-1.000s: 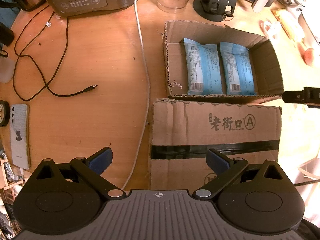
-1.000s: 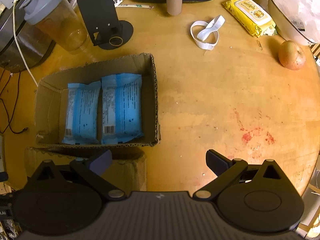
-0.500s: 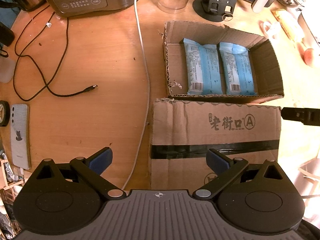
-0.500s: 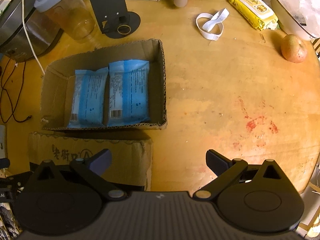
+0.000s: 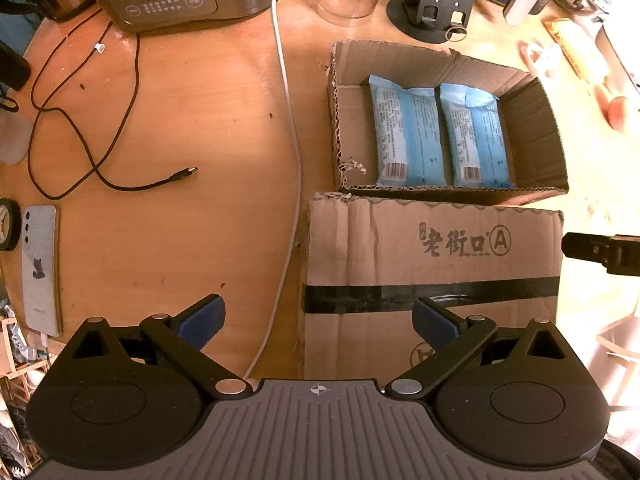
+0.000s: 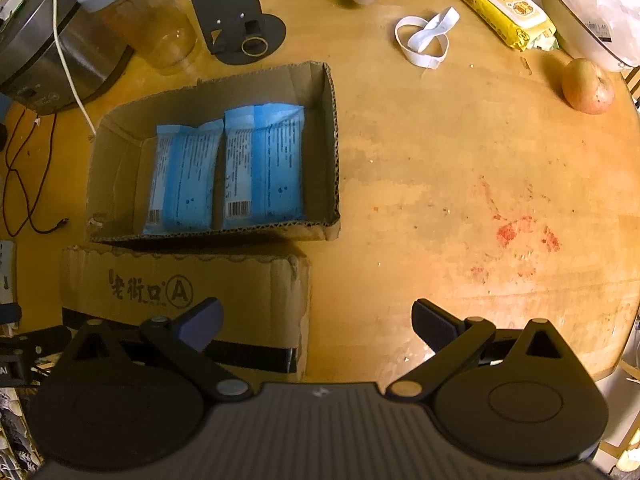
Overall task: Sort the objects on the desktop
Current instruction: 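Move the open right gripper back away from the box, then roll the right gripper and bring it against the box's raised flap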
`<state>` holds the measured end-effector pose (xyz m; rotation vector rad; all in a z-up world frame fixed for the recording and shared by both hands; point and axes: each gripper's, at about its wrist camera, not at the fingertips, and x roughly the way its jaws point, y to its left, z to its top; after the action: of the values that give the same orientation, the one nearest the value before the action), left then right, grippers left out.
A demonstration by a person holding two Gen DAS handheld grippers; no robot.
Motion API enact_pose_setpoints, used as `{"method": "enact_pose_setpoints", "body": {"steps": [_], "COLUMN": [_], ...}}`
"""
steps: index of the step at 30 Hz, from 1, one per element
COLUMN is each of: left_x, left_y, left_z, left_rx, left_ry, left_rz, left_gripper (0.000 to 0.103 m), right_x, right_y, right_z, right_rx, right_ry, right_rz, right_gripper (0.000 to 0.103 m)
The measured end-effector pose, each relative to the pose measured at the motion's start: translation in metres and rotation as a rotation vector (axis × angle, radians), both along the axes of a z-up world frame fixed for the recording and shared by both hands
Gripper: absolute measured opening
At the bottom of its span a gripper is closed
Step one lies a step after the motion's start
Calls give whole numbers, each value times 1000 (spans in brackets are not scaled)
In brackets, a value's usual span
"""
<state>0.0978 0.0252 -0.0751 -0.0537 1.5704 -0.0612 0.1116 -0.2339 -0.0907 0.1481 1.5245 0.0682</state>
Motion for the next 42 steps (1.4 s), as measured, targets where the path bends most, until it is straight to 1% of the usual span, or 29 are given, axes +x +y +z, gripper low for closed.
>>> {"method": "enact_pose_setpoints", "body": {"steps": [19, 37, 42], "left_x": [-1, -2, -4], "left_y": [1, 4, 7], "left_z": [-1, -4, -7], "left_rx": [-1, -4, -19], "left_ry": [1, 7, 9], "left_rz": [4, 10, 13], "left_gripper": [103, 103, 103], "right_x": [-24, -25, -26], "right_y": [1, 1, 1], "right_z": [-3, -10, -14], "right_rx": [12, 38, 68], "right_ry": [34, 44, 45], "right_rz": [13, 6, 2], "right_gripper": [103, 103, 103]}}
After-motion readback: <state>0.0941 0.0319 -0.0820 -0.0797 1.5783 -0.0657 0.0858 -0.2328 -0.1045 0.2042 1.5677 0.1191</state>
